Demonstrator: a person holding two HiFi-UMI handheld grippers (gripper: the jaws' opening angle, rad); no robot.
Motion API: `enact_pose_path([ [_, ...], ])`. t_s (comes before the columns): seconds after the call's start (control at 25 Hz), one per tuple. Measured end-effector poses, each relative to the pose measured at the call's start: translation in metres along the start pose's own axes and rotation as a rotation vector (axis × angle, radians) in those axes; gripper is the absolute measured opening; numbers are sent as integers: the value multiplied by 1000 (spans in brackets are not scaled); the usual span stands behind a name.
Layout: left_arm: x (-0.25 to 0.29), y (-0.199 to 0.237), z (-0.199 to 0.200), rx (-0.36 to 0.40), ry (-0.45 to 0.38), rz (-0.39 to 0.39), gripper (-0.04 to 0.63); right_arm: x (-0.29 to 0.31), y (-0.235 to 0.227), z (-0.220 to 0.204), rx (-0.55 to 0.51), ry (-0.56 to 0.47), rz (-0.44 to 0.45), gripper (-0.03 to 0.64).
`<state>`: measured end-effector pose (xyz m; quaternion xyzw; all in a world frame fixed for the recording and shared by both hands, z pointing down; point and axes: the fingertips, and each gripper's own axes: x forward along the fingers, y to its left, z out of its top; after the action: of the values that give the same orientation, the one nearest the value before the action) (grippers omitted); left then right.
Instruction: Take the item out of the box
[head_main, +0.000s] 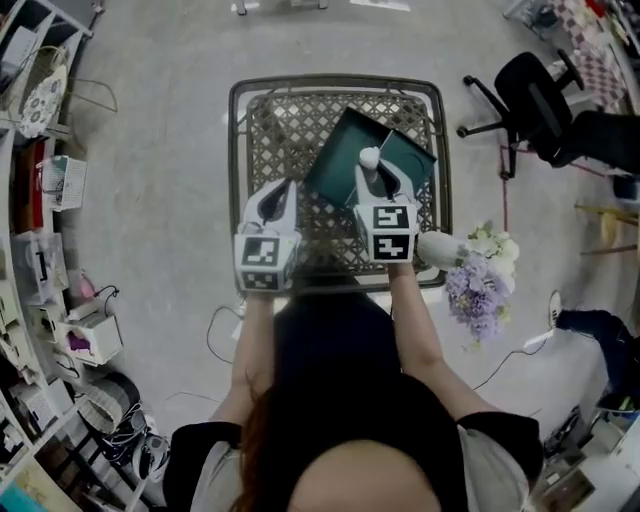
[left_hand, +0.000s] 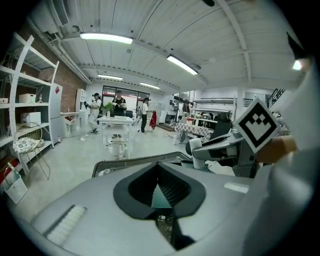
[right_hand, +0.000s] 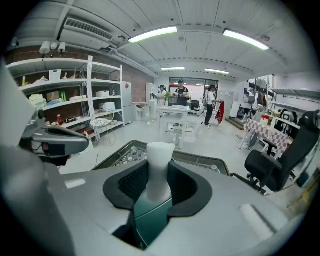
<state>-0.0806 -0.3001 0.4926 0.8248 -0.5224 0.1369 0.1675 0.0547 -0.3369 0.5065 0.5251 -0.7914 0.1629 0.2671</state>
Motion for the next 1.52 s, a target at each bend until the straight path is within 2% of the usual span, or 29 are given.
enact_pose_path([
  [0.36,-11,-4,7,15,-23,-2,8,-38,8,29,22,-137,41,121],
  [0.6,-21,-3,12,22,-40,3,8,-63,7,48,77,-249,98,121],
  [0.92,-42,-6,25,36,-80,-1,8,-97,4,53,81,-354,96,121],
  [1.16,-54,-7,36,54,-119,0,8,-113,-3,41,94,-358,96,121],
  [1.52,-68,-9,38,66,-130,4,8,-127,1,39,43,-369,91,121],
])
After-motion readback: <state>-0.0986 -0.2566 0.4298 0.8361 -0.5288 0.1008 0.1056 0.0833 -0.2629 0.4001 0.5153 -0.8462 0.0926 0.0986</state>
